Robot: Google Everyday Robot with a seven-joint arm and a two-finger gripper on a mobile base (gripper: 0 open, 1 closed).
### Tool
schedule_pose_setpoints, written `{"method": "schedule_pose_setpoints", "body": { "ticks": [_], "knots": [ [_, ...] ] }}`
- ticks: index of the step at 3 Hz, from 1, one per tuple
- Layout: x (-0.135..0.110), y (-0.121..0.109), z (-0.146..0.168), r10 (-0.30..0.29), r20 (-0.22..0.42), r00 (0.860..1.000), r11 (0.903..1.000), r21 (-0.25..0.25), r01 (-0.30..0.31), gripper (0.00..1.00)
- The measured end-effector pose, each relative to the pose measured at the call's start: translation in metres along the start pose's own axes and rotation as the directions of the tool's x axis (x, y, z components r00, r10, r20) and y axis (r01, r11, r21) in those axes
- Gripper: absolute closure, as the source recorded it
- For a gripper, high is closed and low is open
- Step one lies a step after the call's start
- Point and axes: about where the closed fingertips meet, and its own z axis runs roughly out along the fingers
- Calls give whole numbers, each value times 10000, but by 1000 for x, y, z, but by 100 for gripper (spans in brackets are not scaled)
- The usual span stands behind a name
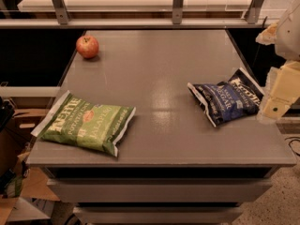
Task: Pick green jalapeno chip bag
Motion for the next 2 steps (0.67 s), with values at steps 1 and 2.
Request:
{"method": "schedule_pose_setpoints", "body": {
  "ticks": [1, 2],
  "knots": [
    [0, 0, 0, 0, 1, 10000, 10000, 2, 0, 0],
    [-27, -3, 8, -262, 224, 9994, 9994, -224, 267, 0]
  ]
}}
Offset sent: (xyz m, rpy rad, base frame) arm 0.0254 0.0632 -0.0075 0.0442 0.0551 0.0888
